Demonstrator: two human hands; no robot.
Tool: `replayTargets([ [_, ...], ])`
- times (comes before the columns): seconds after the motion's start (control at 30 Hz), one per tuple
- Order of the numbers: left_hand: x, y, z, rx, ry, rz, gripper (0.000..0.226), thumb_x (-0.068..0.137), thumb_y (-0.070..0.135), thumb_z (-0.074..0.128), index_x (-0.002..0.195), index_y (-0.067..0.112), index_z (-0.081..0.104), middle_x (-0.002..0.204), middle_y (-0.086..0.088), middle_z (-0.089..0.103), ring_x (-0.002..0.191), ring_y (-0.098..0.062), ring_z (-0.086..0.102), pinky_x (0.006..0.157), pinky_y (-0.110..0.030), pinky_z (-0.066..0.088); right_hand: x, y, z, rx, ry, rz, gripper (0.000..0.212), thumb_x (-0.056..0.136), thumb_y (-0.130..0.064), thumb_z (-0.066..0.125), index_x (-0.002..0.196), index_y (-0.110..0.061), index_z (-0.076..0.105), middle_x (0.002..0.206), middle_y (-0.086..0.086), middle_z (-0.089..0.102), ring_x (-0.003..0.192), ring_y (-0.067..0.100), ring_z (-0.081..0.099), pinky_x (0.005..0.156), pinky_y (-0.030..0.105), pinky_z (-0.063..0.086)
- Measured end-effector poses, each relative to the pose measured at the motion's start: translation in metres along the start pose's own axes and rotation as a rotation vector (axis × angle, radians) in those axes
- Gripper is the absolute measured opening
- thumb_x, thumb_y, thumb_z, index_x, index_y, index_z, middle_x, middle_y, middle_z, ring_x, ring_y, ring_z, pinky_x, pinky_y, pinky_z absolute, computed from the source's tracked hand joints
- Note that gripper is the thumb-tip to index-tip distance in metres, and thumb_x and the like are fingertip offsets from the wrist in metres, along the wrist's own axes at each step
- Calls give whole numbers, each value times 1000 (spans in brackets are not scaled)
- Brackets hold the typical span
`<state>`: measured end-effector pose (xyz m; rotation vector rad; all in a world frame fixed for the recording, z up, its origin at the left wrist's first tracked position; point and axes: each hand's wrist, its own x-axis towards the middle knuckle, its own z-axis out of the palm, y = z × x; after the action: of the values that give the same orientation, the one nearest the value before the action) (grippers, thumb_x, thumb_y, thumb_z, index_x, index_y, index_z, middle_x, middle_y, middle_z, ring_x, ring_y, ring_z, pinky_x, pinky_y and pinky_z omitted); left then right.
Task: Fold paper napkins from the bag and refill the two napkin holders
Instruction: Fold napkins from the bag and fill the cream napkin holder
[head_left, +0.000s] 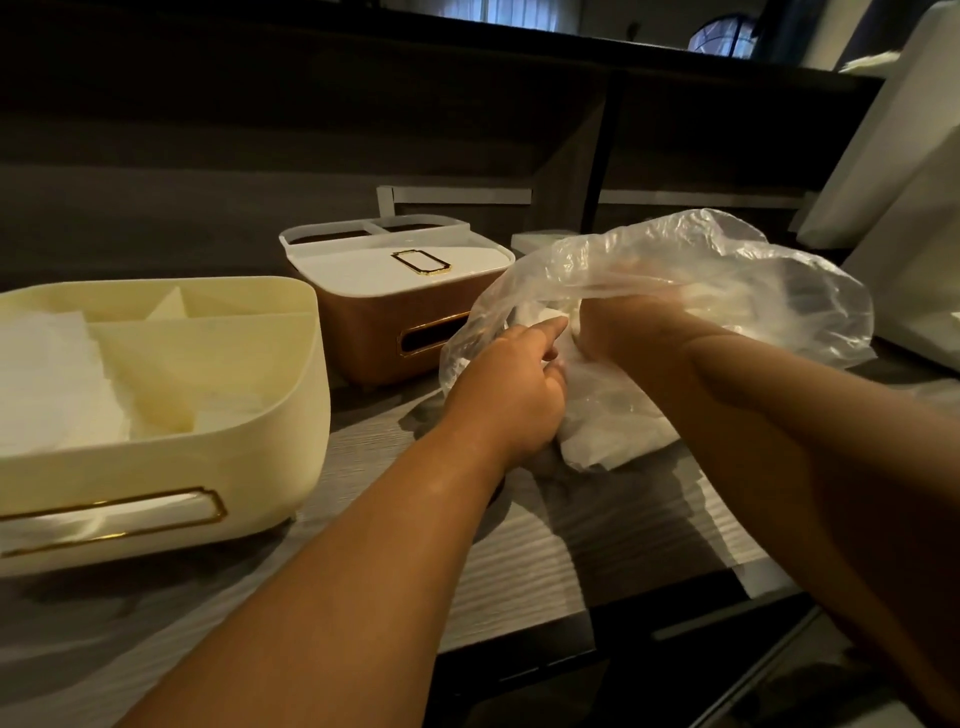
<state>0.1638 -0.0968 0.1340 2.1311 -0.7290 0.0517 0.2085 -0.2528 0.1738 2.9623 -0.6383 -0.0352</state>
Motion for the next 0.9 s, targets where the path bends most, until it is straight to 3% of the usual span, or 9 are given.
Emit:
replayTargets([
  [0.13, 1, -2, -1, -13, 21, 3, 49, 104, 25, 48, 152, 31, 40, 134, 6, 53, 122, -12, 48, 108, -36, 42, 3, 4, 3, -65, 23, 4, 29, 102, -20, 56, 126, -3, 57, 113, 11, 59, 96, 23, 53, 98, 34, 45],
  [0.23, 1, -3, -1, -7, 29, -7, 50, 103, 26, 48, 152, 33, 38, 134, 6, 53, 120, -12, 49, 106, -35, 44, 2, 8, 4, 8, 68, -46, 23, 103, -11, 51, 121, 1, 58, 88, 9, 50, 90, 23, 49, 87, 30, 42],
  [0.3, 2, -5, -2, -19, 24, -15, 52, 103, 27, 49, 152, 34, 37, 134, 6, 54, 117, -13, 53, 102, -38, 49, -2, 11, 2, 18, 86, -60, 21, 102, -7, 50, 119, 3, 58, 83, 8, 46, 87, 22, 47, 81, 28, 39],
  [0.43, 2, -7, -2, -30, 23, -31, 53, 101, 29, 53, 151, 35, 39, 131, 7, 56, 110, -15, 57, 97, -42, 54, -13, 13, -6, 10, 48, -61, 25, 100, -5, 54, 123, 2, 59, 109, 16, 60, 90, 24, 48, 85, 33, 43],
  [0.6, 1, -7, -5, -88, 47, -54, 56, 100, 27, 56, 153, 33, 37, 133, 9, 54, 125, -16, 50, 108, -43, 45, -35, 9, -11, 95, 127, -117, 19, 103, -16, 46, 104, -5, 62, 105, 8, 60, 89, 22, 49, 80, 32, 40],
  [0.7, -4, -4, -13, -136, 103, -43, 56, 101, 29, 56, 153, 33, 36, 149, 6, 43, 139, -18, 40, 114, -42, 39, -61, 3, -12, 329, 255, -192, 28, 100, -26, 57, 126, -16, 63, 104, -3, 63, 97, 20, 58, 83, 29, 45],
  [0.8, -18, 4, -24, -196, 203, 2, 46, 103, 27, 53, 148, 31, 44, 145, 8, 46, 122, -9, 47, 92, -22, 48, -99, -2, -23, 624, 291, -295, 27, 93, -26, 71, 118, -28, 64, 109, -11, 62, 101, 15, 60, 74, 21, 45],
  [0.9, -38, 15, -37, -288, 277, 8, 42, 102, 34, 53, 144, 30, 45, 133, 14, 49, 108, -3, 51, 66, -7, 41, -131, -3, -40, 903, 325, -288, 29, 89, -25, 74, 115, -27, 63, 108, -13, 62, 98, 11, 63, 77, 21, 50],
])
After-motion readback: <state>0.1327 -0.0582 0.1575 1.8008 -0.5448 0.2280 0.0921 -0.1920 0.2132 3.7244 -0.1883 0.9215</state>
